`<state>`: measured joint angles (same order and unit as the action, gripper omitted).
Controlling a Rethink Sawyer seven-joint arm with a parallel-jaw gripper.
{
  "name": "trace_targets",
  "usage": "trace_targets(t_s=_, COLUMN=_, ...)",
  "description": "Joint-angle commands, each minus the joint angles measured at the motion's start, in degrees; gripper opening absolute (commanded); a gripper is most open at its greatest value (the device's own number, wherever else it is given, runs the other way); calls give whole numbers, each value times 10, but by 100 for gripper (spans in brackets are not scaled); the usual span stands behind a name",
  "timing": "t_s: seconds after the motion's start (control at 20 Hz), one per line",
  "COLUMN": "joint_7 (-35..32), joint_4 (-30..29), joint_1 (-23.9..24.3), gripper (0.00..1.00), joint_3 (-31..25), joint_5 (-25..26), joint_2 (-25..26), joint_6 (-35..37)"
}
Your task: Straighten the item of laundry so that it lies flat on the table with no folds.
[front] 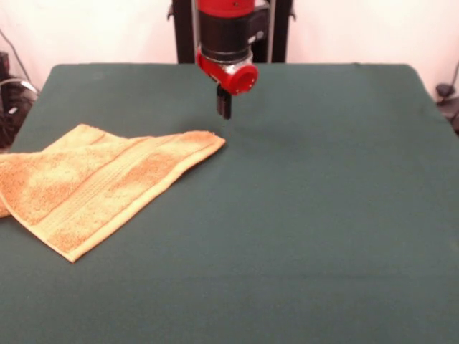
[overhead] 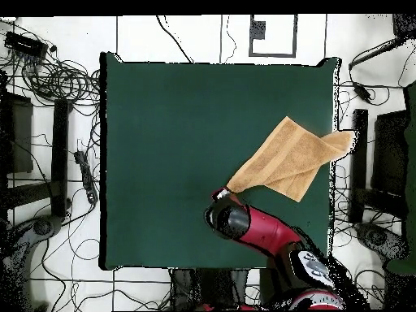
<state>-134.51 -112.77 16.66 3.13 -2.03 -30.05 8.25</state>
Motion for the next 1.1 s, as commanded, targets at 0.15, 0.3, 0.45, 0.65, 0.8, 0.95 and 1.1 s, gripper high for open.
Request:
trace_targets(t_s=0.15, joint_7=-20, joint_4=-37, joint_1=1, gripper=0, joint_3=-61, joint_5=73, joint_2=61, joint_6=-75)
trace_targets(t_s=0.3, joint_7=7, joint_4=10, joint_1=9, gripper=0, joint_3=-64, joint_5=100, joint_2=85, joint_6=-52)
trace_targets(t_s=0.45, joint_7=3, joint_4=35, joint_1=17, gripper=0, joint_3=-75, joint_5=104, joint_2=87, joint_6=-33)
trace_targets(t_s=0.65, joint_7=6, joint_4=34, joint_1=75, gripper=0, joint_3=-105, joint_5=132, joint_2=102, joint_6=-55)
trace_targets(t_s=0.8, joint_7=21, joint_4=26, joint_1=110, gripper=0, joint_3=-106, joint_5=166, joint_2=94, joint_6=-56)
trace_targets(t_s=0.95, joint_7=46, joint_4=16, joint_1=164, gripper=0, joint_3=-124, joint_5=201, joint_2=68, joint_6=-28)
trace_targets(t_s=1.1, joint_7=55, joint_4=-18, joint_1=224, gripper=0, joint_3=-139, joint_5=219, joint_2=12, joint_6=14)
